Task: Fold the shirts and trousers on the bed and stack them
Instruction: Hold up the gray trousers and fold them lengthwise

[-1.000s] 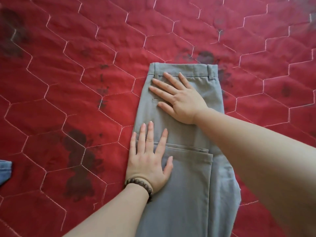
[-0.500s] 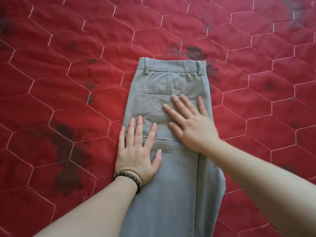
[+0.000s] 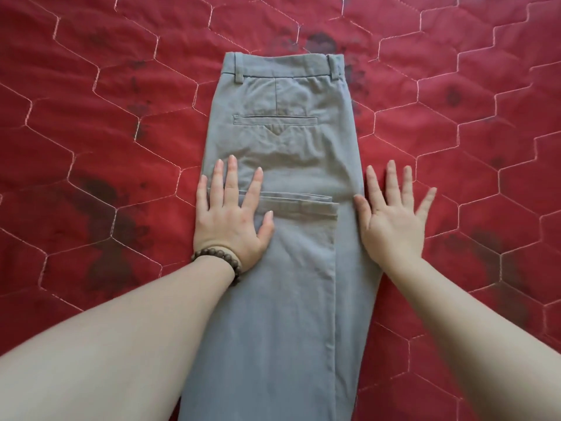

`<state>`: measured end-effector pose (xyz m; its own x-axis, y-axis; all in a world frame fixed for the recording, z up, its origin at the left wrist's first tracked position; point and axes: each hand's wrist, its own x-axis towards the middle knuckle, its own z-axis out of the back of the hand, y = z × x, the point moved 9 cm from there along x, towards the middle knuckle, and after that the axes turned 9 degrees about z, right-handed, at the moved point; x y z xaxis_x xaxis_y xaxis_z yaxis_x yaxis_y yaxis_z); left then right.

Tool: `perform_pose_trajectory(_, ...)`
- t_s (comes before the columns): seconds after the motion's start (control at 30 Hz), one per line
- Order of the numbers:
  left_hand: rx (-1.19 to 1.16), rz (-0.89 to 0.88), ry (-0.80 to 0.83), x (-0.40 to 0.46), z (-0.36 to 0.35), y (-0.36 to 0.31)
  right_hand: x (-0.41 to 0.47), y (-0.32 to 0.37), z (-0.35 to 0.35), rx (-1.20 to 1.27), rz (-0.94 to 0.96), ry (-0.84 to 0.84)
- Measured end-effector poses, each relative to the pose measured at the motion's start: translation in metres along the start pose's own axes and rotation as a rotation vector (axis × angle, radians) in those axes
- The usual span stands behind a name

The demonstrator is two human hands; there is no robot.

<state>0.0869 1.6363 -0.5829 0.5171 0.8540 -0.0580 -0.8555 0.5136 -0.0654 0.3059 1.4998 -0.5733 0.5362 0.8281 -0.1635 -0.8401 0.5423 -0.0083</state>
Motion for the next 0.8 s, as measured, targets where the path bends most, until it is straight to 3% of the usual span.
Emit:
perform_pose_trajectory(0.03,0.004,0.000,0.000,0.000,0.000,-0.001,-0.005,0.007,0.008,0.034,-0.008,-0.073)
perform_pose_trajectory(0.1,0.010,0.004,0.006,0.000,0.001,0.000,-0.030,0.060,0.020,0.128,0.183,-0.177)
perform_pose_trajectory(0.17,0.012,0.000,0.013,-0.001,0.002,-0.001,-0.074,0.107,0.003,0.104,0.416,-0.117)
perform_pose_trajectory(0.2,0.017,0.000,0.023,-0.002,0.003,-0.002,-0.094,0.111,-0.011,0.073,0.428,-0.031)
perform_pose_trajectory(0.3,0.045,-0.001,0.073,-0.001,0.001,-0.001,-0.123,0.065,-0.035,0.011,0.150,0.093)
perform_pose_trajectory(0.4,-0.002,-0.040,0.114,0.000,0.009,0.002,-0.133,0.050,-0.025,0.022,0.025,0.033)
perform_pose_trajectory(0.53,-0.107,-0.215,-0.053,-0.074,0.030,-0.009,-0.158,0.114,-0.009,0.138,0.235,-0.151)
perform_pose_trajectory(0.63,-0.033,-0.341,0.098,-0.168,0.002,-0.005,-0.192,0.150,-0.033,0.139,0.389,-0.022)
perform_pose_trajectory(0.8,0.085,-0.206,0.236,-0.227,-0.011,0.094,-0.231,0.089,-0.053,0.081,0.255,0.136)
